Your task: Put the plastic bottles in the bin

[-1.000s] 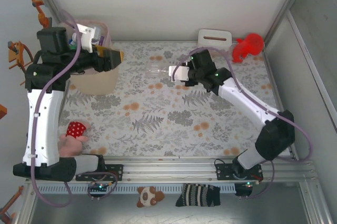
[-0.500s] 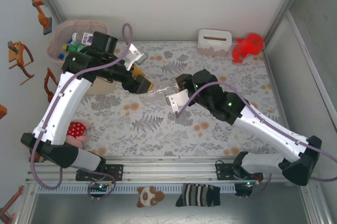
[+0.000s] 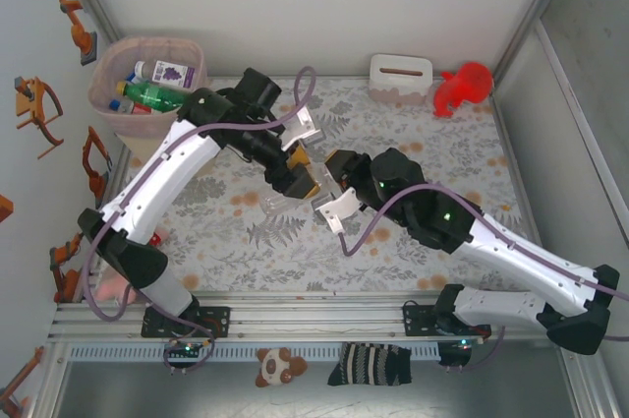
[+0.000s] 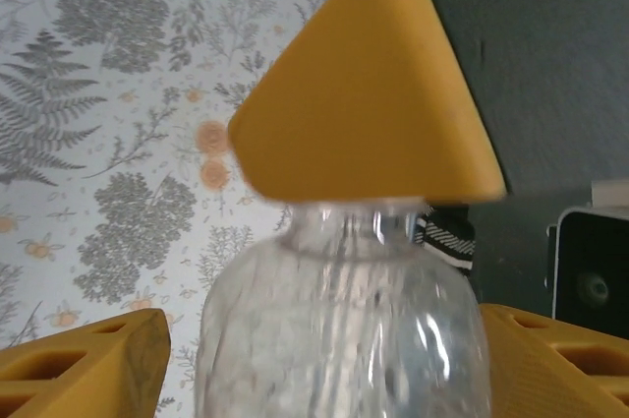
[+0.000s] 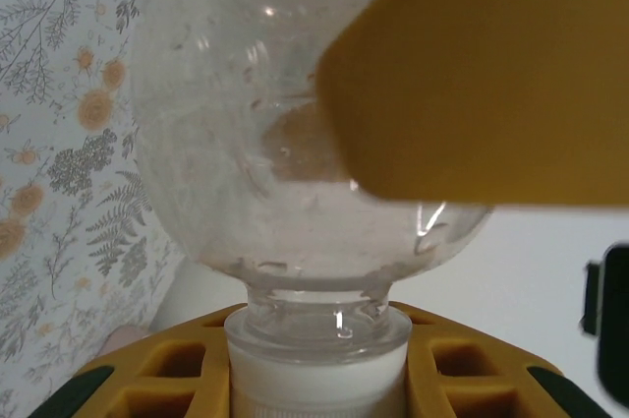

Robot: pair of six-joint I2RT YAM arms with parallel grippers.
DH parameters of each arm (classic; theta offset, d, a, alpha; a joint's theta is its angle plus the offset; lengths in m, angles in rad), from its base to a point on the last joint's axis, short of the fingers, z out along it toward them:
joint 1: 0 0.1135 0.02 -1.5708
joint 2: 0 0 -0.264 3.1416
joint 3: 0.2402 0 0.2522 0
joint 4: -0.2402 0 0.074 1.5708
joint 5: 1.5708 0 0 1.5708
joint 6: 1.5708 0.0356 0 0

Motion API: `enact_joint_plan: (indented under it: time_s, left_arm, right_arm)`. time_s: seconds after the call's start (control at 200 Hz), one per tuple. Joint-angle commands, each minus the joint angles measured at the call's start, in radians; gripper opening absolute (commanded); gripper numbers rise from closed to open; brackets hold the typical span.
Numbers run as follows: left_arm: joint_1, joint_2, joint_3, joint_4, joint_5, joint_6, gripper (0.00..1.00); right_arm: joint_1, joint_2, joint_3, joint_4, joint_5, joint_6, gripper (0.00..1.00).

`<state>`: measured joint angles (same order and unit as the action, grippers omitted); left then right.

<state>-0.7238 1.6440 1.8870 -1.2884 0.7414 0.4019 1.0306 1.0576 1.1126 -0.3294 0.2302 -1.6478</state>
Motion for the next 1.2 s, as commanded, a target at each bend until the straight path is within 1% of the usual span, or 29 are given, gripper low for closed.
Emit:
enact_joint_plan:
  time_s: [0.0,0.145,0.315,0.496,0.621,0.676,0.686,0.716,0.741,0.756,0.766,0.786,0.901,0.971,1.092,1.127,1.192]
  left_arm:
    - [-0.027,0.026,0.041,-0.057,0.038,0.060,0.74]
    - [-0.050,0.072,0.096,-0.096,0.053,0.082,0.65]
    - [-0.058,0.100,0.126,-0.152,0.058,0.115,0.50]
    - [-0.060,0.096,0.127,-0.164,0.031,0.130,0.42]
    - [-0.057,0.091,0.132,-0.163,-0.005,0.131,0.38]
    - [-0.055,0.084,0.131,-0.153,-0.036,0.128,0.37]
    - [-0.055,0.082,0.131,-0.148,-0.044,0.127,0.36]
    - [-0.053,0.078,0.128,-0.139,-0.064,0.121,0.36]
    - [-0.051,0.073,0.124,-0.129,-0.081,0.116,0.36]
    - [-0.050,0.069,0.123,-0.122,-0.091,0.113,0.36]
    - [-0.048,0.066,0.120,-0.119,-0.099,0.111,0.36]
    - [-0.044,0.061,0.116,-0.108,-0.112,0.107,0.36]
    - [-0.004,0.015,0.073,-0.033,-0.186,0.087,0.36]
    - [0.026,-0.038,0.024,0.063,-0.255,0.058,0.36]
    - [0.106,-0.146,-0.069,0.251,-0.364,0.010,0.37]
    - [0.132,-0.177,-0.093,0.304,-0.389,-0.007,0.39]
    - [0.197,-0.230,-0.133,0.402,-0.427,-0.050,0.40]
  right_arm:
    - [0.021,-0.020,0.009,-0.005,0.006,-0.019,0.00]
    - [0.035,-0.008,0.027,-0.025,0.004,-0.018,0.00]
    - [0.039,-0.001,0.033,-0.038,0.021,-0.018,0.00]
    - [0.039,-0.005,0.034,-0.042,0.044,-0.013,0.00]
    - [0.040,-0.014,0.029,-0.045,0.058,0.007,0.33]
    - [0.038,-0.021,0.035,-0.047,0.056,0.044,0.40]
    - [0.039,-0.023,0.038,-0.047,0.056,0.053,0.43]
    - [0.039,-0.027,0.043,-0.045,0.057,0.087,0.56]
    - [0.039,-0.032,0.049,-0.047,0.054,0.118,0.74]
    - [0.039,-0.035,0.054,-0.051,0.052,0.137,0.82]
    - [0.038,-0.037,0.057,-0.054,0.051,0.150,0.86]
    - [0.039,-0.041,0.064,-0.062,0.048,0.174,0.90]
    - [0.037,-0.074,0.075,-0.062,0.041,0.283,0.92]
    - [0.036,-0.089,0.073,-0.058,0.045,0.346,0.92]
    - [0.026,-0.105,0.062,-0.050,0.047,0.472,0.92]
    - [0.022,-0.106,0.057,-0.047,0.049,0.511,0.93]
    - [0.015,-0.097,0.053,-0.033,0.066,0.602,0.93]
